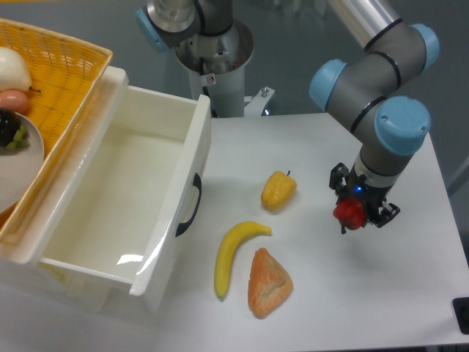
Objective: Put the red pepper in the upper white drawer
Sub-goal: 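Lift the held red pepper and move it toward the open drawer, then carry the red pepper over the open white drawer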
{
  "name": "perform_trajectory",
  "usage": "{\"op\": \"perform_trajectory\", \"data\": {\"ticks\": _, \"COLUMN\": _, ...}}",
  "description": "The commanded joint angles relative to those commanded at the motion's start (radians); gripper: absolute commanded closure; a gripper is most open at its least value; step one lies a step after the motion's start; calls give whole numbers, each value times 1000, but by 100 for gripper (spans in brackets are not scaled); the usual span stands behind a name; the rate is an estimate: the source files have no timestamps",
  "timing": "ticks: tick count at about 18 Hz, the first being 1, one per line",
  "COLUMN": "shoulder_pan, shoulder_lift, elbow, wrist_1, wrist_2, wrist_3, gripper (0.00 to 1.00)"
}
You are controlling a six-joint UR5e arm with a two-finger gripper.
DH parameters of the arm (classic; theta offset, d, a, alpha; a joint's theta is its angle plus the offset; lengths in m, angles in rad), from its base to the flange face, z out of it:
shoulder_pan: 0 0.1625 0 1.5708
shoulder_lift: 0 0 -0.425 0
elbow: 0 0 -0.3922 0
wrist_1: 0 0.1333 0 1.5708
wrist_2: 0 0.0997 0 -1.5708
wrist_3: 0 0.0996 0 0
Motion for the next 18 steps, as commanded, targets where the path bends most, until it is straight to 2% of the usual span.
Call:
{"op": "perform_trajectory", "data": {"ticks": 6, "shoulder_pan": -37, "shoulder_lift": 100, "elbow": -3, "wrist_1": -77, "wrist_2": -86, "wrist_3": -57, "gripper": 93}}
{"op": "perform_trajectory", "data": {"ticks": 11, "shoulder_pan": -58, "shoulder_lift": 150, "elbow": -5, "wrist_1": -81, "wrist_2": -124, "wrist_3": -163, "gripper": 93}}
{"op": "perform_trajectory", "data": {"ticks": 14, "shoulder_pan": -61, "shoulder_lift": 207, "elbow": -9, "wrist_1": -106, "wrist_2": -178, "wrist_3": -204, "gripper": 93}}
{"op": "perform_trajectory", "data": {"ticks": 18, "shoulder_pan": -127, "shoulder_lift": 267, "elbow": -29, "wrist_1": -133, "wrist_2": -187, "wrist_3": -233, "gripper": 93}}
